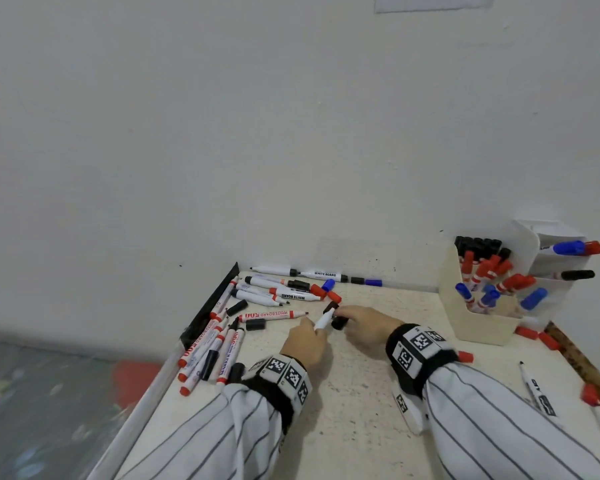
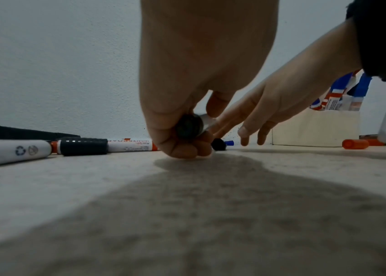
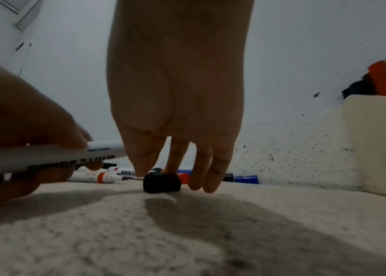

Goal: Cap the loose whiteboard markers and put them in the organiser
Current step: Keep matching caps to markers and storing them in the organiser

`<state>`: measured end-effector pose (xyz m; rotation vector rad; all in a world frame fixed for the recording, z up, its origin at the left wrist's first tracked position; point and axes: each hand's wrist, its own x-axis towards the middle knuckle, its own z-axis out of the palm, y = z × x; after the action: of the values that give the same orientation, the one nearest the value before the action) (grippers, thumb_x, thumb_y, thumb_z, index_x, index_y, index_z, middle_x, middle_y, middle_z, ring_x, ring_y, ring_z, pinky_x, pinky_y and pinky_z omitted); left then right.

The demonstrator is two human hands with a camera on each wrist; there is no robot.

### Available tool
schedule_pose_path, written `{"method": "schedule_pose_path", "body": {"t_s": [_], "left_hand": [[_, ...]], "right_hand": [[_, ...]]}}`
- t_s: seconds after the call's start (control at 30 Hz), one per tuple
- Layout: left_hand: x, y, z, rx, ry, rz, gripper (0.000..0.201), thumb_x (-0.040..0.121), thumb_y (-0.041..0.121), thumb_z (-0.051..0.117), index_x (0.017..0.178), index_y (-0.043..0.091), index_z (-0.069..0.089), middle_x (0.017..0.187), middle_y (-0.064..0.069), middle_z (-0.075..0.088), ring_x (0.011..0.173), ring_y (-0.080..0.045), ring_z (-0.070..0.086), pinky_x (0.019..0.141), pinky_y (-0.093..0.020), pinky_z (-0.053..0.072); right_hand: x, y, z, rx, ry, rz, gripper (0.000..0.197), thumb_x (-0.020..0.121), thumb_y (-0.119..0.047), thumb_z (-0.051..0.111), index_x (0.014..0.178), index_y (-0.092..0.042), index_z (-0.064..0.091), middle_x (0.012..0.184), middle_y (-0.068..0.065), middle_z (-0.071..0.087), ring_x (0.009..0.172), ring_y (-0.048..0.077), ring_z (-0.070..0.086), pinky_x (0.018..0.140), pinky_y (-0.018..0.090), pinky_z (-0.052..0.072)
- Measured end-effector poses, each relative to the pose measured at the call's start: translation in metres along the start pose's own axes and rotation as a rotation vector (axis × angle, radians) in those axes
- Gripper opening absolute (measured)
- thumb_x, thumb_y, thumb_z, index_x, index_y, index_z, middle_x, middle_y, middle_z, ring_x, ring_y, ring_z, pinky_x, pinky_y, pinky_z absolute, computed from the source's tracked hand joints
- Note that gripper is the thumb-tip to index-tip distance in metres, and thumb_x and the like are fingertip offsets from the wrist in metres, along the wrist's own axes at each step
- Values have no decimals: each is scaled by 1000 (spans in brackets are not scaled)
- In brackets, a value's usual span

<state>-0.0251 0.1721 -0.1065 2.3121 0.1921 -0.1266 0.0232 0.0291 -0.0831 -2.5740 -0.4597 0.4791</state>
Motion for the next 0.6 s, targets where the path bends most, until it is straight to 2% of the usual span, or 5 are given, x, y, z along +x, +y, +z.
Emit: {"method": "schedule_pose_path", "body": {"t_s": [0.17,0.3,0.43,0.53,0.6], "left_hand": [[3,-2,2,-4,-21,2,27,97,22,37,119,8,46,115,-11,57,98,-22,59,82,-31,50],[1,-3,2,-23,-43,-7,26,94,23,39,116,12,47,114,-11,57,97,-22,59,86,-37,52],[1,-1,2,-30,-54,23,21,93,18,43,113,15,49,116,-8,56,97,-19,56,84,-31,47],[-1,2,2,-43,-58,84,23,93,16,46,116,16,50,116,-7,57,94,-17,55,78,-27,44],[-1,3,3,-48,-63,118,25,92,14,49,117,17,50,117,-7,57,93,-15,54,78,-26,43]], "right_hand": [[3,2,2,-180,32,107,47,91,-5,48,133,-24,46,133,0,37,119,21,46,100,31,41],[1,9,-6,-225,25,207,23,87,-19,63,109,-10,62,121,8,53,105,22,56,82,25,44],[-6,19,-10,-68,144,214,17,92,-30,56,95,-15,48,96,3,55,81,16,50,64,23,40],[-12,23,-13,229,318,144,13,91,-23,59,93,-16,49,87,3,55,73,16,53,71,32,51],[-16,22,-15,275,368,86,12,88,-17,63,96,-16,55,91,4,59,79,19,56,80,36,54]]}}
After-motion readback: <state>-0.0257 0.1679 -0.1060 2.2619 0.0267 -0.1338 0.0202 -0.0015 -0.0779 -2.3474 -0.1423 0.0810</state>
